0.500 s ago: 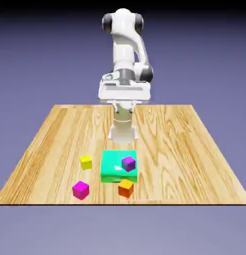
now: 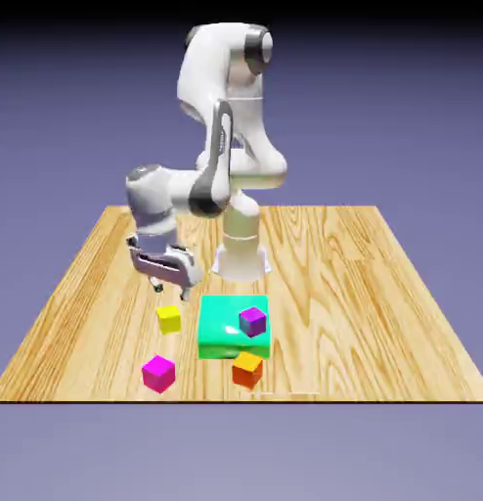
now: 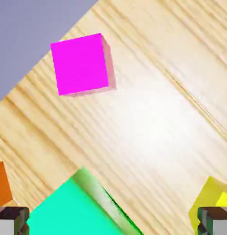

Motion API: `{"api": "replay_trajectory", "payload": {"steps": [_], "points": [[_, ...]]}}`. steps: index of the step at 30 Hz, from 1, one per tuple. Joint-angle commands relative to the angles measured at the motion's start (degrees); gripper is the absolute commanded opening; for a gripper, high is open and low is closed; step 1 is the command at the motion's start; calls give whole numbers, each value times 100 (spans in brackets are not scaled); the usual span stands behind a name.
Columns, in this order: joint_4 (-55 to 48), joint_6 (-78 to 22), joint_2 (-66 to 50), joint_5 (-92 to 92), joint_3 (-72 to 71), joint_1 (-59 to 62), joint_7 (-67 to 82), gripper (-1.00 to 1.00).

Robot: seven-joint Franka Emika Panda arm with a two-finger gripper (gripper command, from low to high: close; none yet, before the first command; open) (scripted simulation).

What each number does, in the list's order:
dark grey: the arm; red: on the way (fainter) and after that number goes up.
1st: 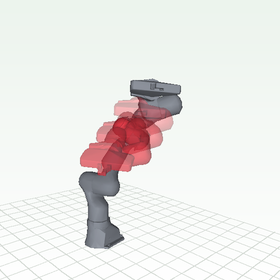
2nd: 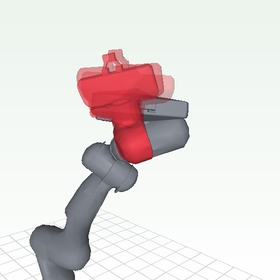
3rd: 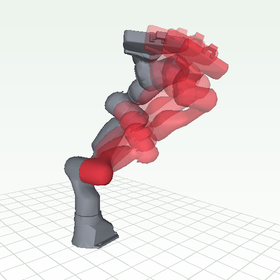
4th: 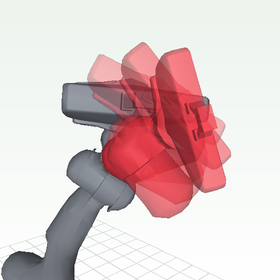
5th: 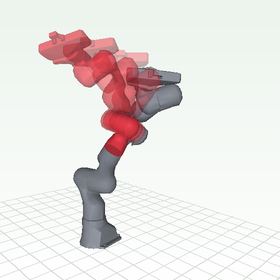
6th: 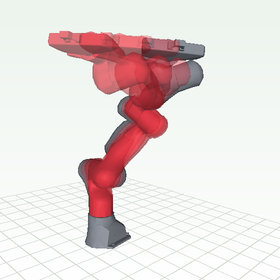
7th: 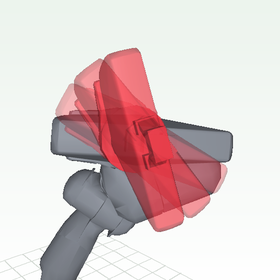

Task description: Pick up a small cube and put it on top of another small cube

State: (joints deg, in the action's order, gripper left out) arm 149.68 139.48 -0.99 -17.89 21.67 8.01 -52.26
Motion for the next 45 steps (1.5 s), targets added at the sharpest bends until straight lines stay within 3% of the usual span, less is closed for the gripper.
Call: {"api": "replay_trajectory", "payload": {"steps": [1,6,11,12,19,29,36,38,42,43,45], "points": [[-70,-213,-208,-111,134,106,-61,0],[-329,-1002,-976,-519,629,316,-284,0],[-235,-138,-1964,-1593,-21,547,466,0],[-235,-138,-1965,-1593,-21,547,466,-100],[-415,-1097,-1113,-295,415,455,-316,-100],[-2214,-1948,-1790,2196,-1146,-269,1910,-100],[-3275,-2633,-2035,2818,-1917,-1641,2458,-100],[-3272,-2637,-2031,2793,-1912,-1662,2433,-100],[-2814,-1708,-2500,2888,-1857,-1601,2349,-100],[-2814,-1708,-2500,2888,-1857,-1601,2349,100],[-2936,-1956,-2374,2863,-1872,-1617,2372,100]]}}
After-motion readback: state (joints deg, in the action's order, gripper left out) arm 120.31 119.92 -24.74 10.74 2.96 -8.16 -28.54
